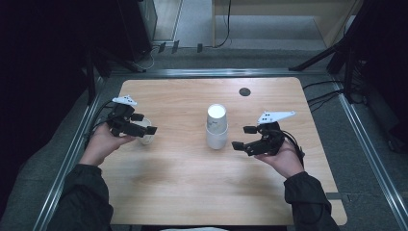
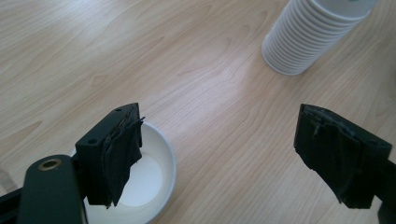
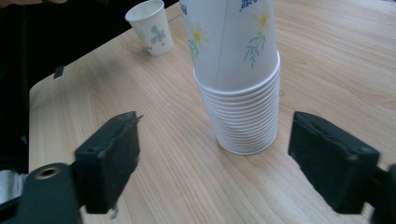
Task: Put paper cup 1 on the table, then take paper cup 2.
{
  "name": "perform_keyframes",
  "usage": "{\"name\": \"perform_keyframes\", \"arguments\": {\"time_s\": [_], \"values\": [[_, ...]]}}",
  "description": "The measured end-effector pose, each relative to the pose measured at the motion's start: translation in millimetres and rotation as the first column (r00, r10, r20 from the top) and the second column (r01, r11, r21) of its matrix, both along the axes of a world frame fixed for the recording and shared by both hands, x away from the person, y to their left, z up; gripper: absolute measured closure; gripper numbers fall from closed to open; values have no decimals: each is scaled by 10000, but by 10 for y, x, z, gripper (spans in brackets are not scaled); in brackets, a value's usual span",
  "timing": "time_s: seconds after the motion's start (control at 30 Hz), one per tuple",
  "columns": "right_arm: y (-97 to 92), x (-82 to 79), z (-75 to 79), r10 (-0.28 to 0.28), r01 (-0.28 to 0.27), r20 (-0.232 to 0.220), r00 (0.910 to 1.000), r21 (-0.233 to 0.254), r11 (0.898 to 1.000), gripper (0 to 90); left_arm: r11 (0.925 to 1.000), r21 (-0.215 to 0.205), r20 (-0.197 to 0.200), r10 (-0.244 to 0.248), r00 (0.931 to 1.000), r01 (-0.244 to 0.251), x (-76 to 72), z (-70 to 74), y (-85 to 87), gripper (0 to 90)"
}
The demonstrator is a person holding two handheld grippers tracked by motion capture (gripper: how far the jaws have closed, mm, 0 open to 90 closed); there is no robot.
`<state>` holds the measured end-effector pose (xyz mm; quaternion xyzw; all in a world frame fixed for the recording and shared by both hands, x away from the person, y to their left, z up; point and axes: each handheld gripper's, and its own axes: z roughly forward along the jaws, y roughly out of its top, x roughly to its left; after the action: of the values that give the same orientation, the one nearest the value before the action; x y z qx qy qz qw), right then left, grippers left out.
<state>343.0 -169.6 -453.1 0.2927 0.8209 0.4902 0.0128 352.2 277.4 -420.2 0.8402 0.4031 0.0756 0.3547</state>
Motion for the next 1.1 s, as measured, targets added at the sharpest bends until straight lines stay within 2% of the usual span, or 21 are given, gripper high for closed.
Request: {"name": "perform_keyframes", "arguments": {"time_s": [0.07, 0.2, 0.27, 0.5, 0.73, 0.8, 0.9, 1.1], "values": [[12, -4, 3, 80, -77, 160, 9998, -183, 9998, 195, 9998, -120, 21, -127, 9999, 127, -22, 4, -41, 155], [33, -10, 6, 437, -428, 194, 9989, -480, 9979, 237, 9982, -331, 54, -490, 9988, 492, -72, -16, -133, 155], [46, -16, 1, 509, -479, 398, 9979, -744, 9961, 237, 9978, -269, 43, -612, 9981, 612, -100, -31, -176, 157], [133, 21, 44, 1094, -1023, 561, 9924, -1179, 9877, 255, 9959, -221, 101, -880, 9961, 882, -204, -43, -274, 157], [199, 122, 145, 1258, -1175, 632, 9900, -1211, 9857, 257, 9912, -531, 40, -1215, 9926, 1216, -272, -104, -388, 158], [215, 156, 186, 1347, -1279, 523, 9895, -1174, 9848, 257, 9900, -440, 37, -1340, 9910, 1340, -287, -121, -440, 158], [233, 213, 255, 1481, -1377, 660, 9868, -1411, 9804, 256, 9879, -470, 29, -1476, 9890, 1476, -309, -148, -524, 158], [249, 272, 394, 1508, -1371, 827, 9851, -1516, 9789, 239, 9816, -573, 48, -1823, 9832, 1823, -377, -181, -674, 163]]}}
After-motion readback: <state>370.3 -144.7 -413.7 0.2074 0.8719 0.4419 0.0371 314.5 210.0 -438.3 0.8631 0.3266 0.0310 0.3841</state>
